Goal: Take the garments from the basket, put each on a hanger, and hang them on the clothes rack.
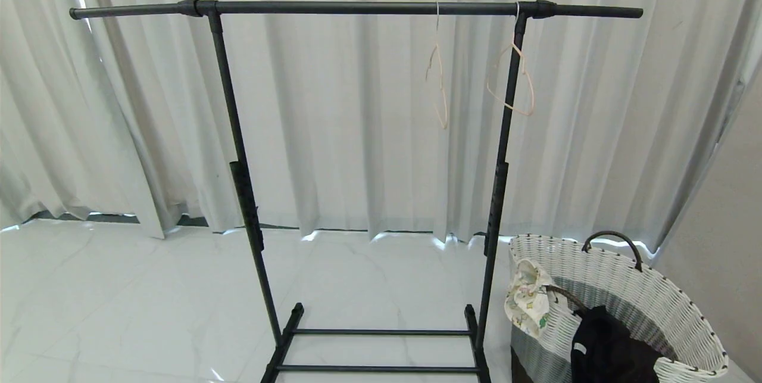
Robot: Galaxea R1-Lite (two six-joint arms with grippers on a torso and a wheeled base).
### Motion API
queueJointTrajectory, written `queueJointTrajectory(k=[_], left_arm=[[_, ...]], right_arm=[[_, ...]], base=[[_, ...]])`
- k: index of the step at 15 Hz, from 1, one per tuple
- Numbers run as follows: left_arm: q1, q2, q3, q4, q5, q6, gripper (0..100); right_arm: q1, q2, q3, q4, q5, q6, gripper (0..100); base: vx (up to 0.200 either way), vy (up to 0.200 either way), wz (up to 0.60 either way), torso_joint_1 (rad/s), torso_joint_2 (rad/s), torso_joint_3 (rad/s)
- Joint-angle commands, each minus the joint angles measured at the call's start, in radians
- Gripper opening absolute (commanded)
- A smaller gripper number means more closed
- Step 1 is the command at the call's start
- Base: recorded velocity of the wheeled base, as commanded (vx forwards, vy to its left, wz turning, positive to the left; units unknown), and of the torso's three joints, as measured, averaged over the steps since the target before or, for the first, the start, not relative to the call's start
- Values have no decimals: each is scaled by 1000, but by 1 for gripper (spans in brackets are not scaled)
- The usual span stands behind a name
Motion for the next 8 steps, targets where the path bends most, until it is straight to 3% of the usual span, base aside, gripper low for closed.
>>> queueJointTrajectory(k=[1, 6, 7, 8], left_arm=[[0, 1, 0, 0, 3, -16, 100], [0, 1, 0, 0, 4, -24, 100], [0, 0, 0, 0, 4, -24, 100], [0, 0, 0, 0, 4, -24, 100]], right_arm=[[0, 0, 1, 1, 0, 1, 100], [0, 0, 1, 1, 0, -7, 100], [2, 0, 0, 1, 1, -8, 100], [0, 0, 1, 1, 1, -8, 100]], base=[[200, 0, 0, 2, 7, 2], [200, 0, 0, 3, 3, 2], [0, -200, 0, 7, 7, 12], [0, 0, 0, 0, 0, 0]])
